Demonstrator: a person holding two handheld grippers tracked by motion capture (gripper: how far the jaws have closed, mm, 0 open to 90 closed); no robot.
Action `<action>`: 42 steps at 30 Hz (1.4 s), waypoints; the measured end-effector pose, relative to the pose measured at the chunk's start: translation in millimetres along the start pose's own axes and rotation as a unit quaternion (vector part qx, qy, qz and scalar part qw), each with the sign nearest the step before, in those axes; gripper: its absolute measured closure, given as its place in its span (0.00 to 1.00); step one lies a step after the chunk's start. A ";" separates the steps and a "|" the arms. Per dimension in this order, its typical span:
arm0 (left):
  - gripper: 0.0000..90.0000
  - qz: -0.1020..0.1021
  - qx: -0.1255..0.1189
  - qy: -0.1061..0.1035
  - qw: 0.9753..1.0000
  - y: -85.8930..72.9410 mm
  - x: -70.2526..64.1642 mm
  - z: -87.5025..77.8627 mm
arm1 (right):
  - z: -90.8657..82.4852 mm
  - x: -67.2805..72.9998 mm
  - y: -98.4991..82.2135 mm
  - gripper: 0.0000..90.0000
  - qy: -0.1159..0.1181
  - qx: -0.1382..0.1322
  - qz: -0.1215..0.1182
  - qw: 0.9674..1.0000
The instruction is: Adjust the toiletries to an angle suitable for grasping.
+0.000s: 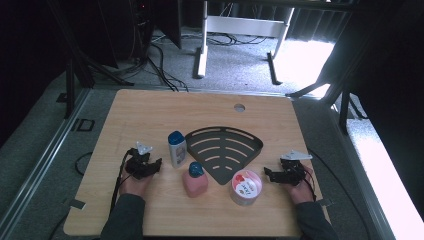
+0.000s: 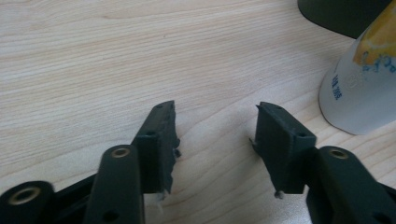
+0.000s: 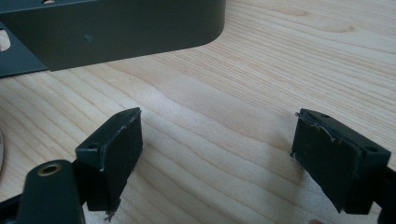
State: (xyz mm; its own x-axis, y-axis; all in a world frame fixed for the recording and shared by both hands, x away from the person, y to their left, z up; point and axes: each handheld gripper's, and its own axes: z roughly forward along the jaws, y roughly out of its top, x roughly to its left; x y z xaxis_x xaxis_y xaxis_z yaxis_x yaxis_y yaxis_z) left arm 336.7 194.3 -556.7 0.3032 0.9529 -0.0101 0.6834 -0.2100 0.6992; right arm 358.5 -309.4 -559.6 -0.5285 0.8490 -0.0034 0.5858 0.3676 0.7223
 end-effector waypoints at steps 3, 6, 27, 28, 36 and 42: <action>0.52 0.001 -0.001 0.000 1.000 -0.1 0.4 0.2 | 0.0 0.0 0.0 0.18 0.000 0.000 0.000 1.000; 0.49 0.000 -0.004 0.000 1.000 -0.5 0.5 1.1 | 0.0 0.0 0.0 0.18 0.000 0.000 0.000 1.000; 0.76 0.008 -0.030 -0.023 0.999 2.0 -3.3 -14.6 | 0.0 0.0 0.0 0.18 0.000 0.000 0.000 1.000; 0.79 0.010 -0.034 -0.031 0.999 2.3 -3.1 -17.0 | 0.0 0.0 0.0 0.18 0.000 0.000 0.000 1.000; 1.00 0.047 -0.047 -0.080 0.995 4.0 -13.9 -30.0 | 0.0 0.0 0.0 0.18 0.000 0.000 0.000 1.000; 1.00 0.077 -0.064 -0.093 0.991 2.8 -27.5 -38.2 | 0.0 0.0 0.0 0.18 0.000 0.000 0.000 1.000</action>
State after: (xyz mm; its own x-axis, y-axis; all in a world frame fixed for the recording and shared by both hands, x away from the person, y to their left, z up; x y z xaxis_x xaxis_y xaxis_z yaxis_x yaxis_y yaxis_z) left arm 304.8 175.9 -527.1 0.5232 0.8520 -0.0191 0.5332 -0.3098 0.7872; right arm 358.5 -309.4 -559.7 -0.5285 0.8489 -0.0024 0.5860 0.3668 0.7226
